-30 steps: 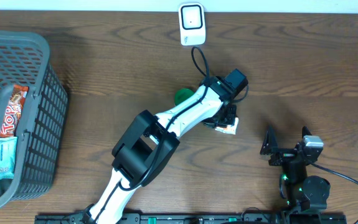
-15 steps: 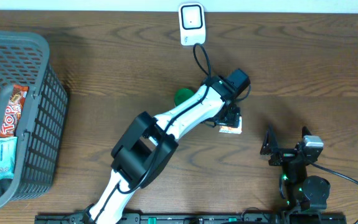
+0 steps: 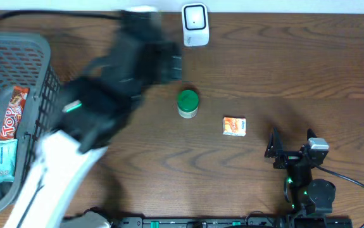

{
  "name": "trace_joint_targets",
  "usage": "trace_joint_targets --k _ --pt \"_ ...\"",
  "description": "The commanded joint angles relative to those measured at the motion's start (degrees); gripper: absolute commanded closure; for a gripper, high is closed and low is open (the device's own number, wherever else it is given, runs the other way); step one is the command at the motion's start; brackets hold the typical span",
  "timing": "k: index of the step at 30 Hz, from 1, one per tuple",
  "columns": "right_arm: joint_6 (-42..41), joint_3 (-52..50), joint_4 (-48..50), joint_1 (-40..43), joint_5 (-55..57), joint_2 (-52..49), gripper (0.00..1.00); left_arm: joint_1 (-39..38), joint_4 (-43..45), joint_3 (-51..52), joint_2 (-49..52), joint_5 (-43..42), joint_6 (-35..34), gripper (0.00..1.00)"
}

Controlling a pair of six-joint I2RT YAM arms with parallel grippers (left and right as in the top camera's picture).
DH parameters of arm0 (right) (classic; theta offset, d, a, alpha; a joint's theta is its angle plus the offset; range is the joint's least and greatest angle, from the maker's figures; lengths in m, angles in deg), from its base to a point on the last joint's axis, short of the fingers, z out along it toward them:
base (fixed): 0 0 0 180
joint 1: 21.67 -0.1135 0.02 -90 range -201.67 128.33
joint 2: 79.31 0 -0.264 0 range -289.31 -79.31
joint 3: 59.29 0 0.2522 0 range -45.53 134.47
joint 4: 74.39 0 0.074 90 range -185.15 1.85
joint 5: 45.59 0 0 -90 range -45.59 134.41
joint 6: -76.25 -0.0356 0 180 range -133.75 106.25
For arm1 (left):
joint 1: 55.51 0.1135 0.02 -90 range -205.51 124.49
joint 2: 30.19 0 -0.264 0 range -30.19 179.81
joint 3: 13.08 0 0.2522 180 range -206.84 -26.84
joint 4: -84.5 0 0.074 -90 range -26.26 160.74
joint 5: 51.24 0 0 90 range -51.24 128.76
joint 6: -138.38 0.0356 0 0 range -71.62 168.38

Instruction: Scan the item barcode

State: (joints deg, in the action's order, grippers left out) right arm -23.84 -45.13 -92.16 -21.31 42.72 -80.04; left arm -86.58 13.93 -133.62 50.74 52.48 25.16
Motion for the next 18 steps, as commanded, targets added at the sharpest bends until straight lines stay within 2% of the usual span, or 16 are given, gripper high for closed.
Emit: trace_joint_targets --k 1,7,12,15,18 --pt "-0.37 -0.07 -0.17 -0.57 0.09 0.09 0.01 9.07 -1.55 -0.04 -7.13 6.08 2.54 0.09" --pt "-0.37 -0.07 -0.17 -0.57 0.09 0.09 0.01 33.9 -6.1 -0.02 -15.63 6.75 0.0 0.08" --pt "-0.37 -0.07 -0.17 -0.57 0.09 0.09 0.01 52.74 -11.76 0.79 -14.69 6.71 -6.62 0.08" --pt "-0.37 -0.07 -0.17 -0.57 0.09 0.09 0.01 59.74 -13.29 3.69 -12.13 6.34 -14.93 0.08" --pt "-0.37 -0.07 -0.17 -0.57 0.09 0.09 0.01 63.08 -13.31 8.17 -8.57 6.32 -18.69 0.08"
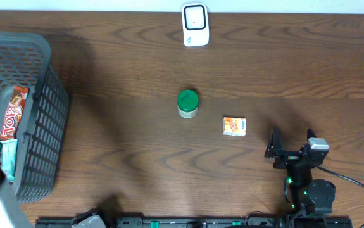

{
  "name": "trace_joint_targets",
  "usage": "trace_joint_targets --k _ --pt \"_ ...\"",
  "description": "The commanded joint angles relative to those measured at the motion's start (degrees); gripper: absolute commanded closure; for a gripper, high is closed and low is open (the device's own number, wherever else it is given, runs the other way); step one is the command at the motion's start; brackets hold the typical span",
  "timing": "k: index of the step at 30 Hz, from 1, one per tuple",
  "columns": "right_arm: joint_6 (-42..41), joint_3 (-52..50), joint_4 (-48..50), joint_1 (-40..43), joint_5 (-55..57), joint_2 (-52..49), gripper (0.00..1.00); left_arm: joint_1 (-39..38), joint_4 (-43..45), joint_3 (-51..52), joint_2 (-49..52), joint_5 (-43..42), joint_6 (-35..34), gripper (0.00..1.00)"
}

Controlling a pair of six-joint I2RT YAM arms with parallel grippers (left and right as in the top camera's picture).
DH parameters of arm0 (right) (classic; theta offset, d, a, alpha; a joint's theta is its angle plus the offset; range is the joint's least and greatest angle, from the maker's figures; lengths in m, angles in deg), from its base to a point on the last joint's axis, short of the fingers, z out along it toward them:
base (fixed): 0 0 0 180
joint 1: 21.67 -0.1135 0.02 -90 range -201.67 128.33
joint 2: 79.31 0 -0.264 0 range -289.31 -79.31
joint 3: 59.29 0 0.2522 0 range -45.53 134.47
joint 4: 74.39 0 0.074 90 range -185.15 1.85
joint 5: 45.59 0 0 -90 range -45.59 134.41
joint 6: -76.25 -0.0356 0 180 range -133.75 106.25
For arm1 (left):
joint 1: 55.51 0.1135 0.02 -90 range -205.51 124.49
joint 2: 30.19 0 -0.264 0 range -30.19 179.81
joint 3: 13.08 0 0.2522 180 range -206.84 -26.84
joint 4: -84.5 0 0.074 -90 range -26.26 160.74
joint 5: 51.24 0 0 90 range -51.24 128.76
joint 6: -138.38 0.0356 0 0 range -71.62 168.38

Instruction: Scan the item barcode

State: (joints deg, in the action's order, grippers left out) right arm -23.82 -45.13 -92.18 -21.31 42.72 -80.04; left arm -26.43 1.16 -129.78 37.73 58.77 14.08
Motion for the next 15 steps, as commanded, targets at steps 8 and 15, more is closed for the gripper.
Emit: trace_joint_targets --k 8,15 --pt "-0.39 -0.07 -0.15 -0.57 0.09 0.09 0.01 4.28 2.49 13.46 20.74 2.03 -8.81 0.08" --pt "-0.39 -0.07 -0.15 -0.57 0.09 0.09 0.01 4.28 5.18 13.46 34.77 6.93 3.5 0.08"
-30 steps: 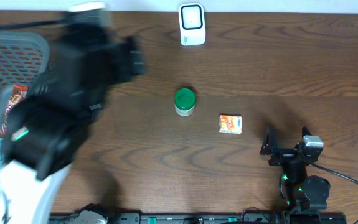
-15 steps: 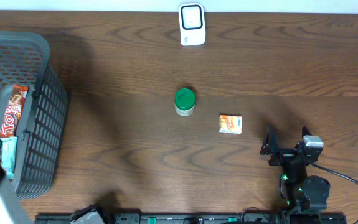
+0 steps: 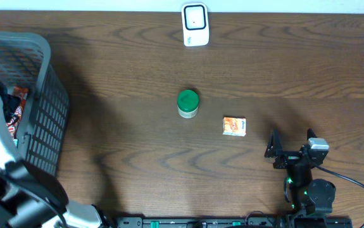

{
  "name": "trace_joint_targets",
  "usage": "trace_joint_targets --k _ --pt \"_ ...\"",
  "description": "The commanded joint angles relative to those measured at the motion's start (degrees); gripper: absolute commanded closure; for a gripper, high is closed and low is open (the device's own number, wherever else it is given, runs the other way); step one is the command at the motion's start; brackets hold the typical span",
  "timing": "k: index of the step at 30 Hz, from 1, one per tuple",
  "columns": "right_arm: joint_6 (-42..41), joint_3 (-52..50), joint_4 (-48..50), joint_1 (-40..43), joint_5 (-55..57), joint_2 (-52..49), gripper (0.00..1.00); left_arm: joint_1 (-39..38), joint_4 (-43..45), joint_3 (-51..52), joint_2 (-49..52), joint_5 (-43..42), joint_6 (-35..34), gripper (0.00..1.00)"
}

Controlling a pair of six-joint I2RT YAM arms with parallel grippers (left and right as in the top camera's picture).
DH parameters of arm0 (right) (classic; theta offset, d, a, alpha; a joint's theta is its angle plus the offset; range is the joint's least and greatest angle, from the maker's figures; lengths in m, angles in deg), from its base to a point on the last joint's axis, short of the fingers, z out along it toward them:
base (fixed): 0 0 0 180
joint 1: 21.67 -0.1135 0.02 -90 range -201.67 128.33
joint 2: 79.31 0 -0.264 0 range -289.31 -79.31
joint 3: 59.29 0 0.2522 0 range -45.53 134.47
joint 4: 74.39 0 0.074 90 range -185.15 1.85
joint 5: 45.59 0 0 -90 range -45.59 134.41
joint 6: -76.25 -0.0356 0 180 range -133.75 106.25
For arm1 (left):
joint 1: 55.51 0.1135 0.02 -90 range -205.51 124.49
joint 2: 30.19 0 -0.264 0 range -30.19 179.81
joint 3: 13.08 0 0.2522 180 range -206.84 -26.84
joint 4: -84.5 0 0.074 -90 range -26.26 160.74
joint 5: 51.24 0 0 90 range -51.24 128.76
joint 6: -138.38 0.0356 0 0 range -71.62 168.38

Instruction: Scan the item barcode

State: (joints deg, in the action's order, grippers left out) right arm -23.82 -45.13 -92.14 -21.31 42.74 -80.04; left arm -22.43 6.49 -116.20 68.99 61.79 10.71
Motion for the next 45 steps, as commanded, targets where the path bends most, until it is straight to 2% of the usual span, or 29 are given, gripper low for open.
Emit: trace_joint_targets --k 1,8,13,21,30,45 --pt "-0.39 -0.07 -0.2 -0.57 0.07 0.09 0.01 0.28 -0.24 -0.11 5.31 4.76 8.59 0.08" --pt "-0.39 -0.07 -0.2 -0.57 0.07 0.09 0.01 0.28 -1.9 -0.11 13.31 9.05 17.59 0.08" --pt "-0.39 -0.07 -0.2 -0.57 0.07 0.09 0.01 0.28 -1.42 -0.09 16.26 12.59 18.21 0.08" --pt "-0.39 -0.07 -0.2 -0.57 0.07 0.09 0.01 0.28 1.7 -0.09 20.72 12.15 19.02 0.08" --pt "-0.39 -0.07 -0.2 -0.57 0.07 0.09 0.01 0.83 6.32 0.24 21.24 9.57 19.04 0.08" --pt "-0.39 -0.07 -0.2 -0.57 0.07 0.09 0.01 13.0 8.26 9.97 21.29 9.55 17.9 0.08"
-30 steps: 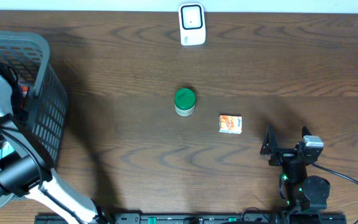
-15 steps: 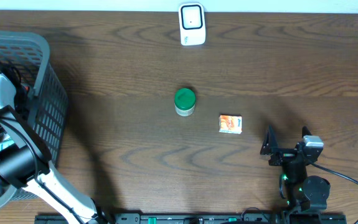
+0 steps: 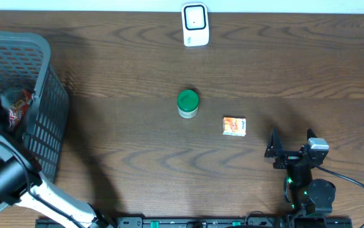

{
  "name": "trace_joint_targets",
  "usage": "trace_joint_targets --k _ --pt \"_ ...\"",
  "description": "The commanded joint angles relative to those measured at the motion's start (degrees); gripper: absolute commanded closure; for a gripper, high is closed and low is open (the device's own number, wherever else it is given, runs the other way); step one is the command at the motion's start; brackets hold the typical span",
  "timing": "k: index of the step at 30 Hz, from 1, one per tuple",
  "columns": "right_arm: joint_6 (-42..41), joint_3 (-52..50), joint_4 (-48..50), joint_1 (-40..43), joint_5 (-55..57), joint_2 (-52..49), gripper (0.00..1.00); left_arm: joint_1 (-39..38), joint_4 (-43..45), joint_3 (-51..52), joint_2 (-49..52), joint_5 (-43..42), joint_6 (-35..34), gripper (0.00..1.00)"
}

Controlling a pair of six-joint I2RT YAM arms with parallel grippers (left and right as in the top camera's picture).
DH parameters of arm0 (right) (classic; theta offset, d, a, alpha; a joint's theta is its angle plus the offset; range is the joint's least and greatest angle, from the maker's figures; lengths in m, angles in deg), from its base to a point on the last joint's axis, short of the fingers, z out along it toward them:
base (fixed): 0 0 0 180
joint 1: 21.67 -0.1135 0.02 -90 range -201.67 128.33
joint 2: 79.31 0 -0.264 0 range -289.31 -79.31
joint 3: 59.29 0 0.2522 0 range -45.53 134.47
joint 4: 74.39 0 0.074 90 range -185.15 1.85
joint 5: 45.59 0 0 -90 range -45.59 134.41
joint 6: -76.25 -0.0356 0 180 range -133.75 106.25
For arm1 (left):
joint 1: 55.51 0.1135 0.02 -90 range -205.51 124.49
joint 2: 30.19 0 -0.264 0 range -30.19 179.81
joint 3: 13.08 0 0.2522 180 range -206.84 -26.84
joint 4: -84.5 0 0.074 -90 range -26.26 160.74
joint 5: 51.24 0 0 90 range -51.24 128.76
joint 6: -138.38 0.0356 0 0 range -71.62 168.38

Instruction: Scan the item barcode

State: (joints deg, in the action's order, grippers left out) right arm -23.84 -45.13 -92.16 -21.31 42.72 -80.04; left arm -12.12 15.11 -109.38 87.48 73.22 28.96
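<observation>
The white barcode scanner (image 3: 195, 25) stands at the table's far edge. A green-lidded jar (image 3: 188, 103) and a small orange packet (image 3: 235, 126) lie mid-table. My left arm (image 3: 1, 171) reaches over the grey basket (image 3: 39, 120) at the left. Its gripper is down inside the basket next to a red snack pack (image 3: 19, 103), and its fingers are hidden. My right gripper (image 3: 292, 144) rests near the front right, open and holding nothing.
The basket's tall mesh wall faces the table's middle. A black cable (image 3: 352, 183) runs from the right arm's base toward the right edge. The arm mounts line the front edge.
My left arm has shifted a little lower and further left over the basket. The red snack pack now lies slightly tilted. The right arm, jar, orange packet and scanner have not moved.
My left arm was first stretched, blurred, over the table toward the scanner. Then it was at the left edge over the basket, with a red pack and a pale blue pack showing. Since then it has stayed over the basket, covering the blue pack.
</observation>
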Motion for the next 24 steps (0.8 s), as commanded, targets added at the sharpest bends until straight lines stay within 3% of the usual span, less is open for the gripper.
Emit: trace_joint_targets --k 1,3,6,13,24 --pt "-0.37 -0.07 -0.17 -0.57 0.09 0.09 0.01 3.32 -0.42 3.21 2.8 -1.88 -0.35 0.09" --pt "-0.37 -0.07 -0.17 -0.57 0.09 0.09 0.01 4.24 -0.79 3.48 2.8 -1.88 -0.37 0.21" --pt "-0.37 -0.07 -0.17 -0.57 0.09 0.09 0.01 5.31 -0.81 4.04 2.8 -1.88 -1.73 0.3" --pt "-0.37 -0.07 -0.17 -0.57 0.09 0.09 0.01 6.4 -0.55 5.14 2.78 -1.88 -2.32 0.92" --pt "-0.37 -0.07 -0.17 -0.57 0.09 0.09 0.01 3.72 -7.3 -3.58 -4.72 -1.9 -3.78 0.93"
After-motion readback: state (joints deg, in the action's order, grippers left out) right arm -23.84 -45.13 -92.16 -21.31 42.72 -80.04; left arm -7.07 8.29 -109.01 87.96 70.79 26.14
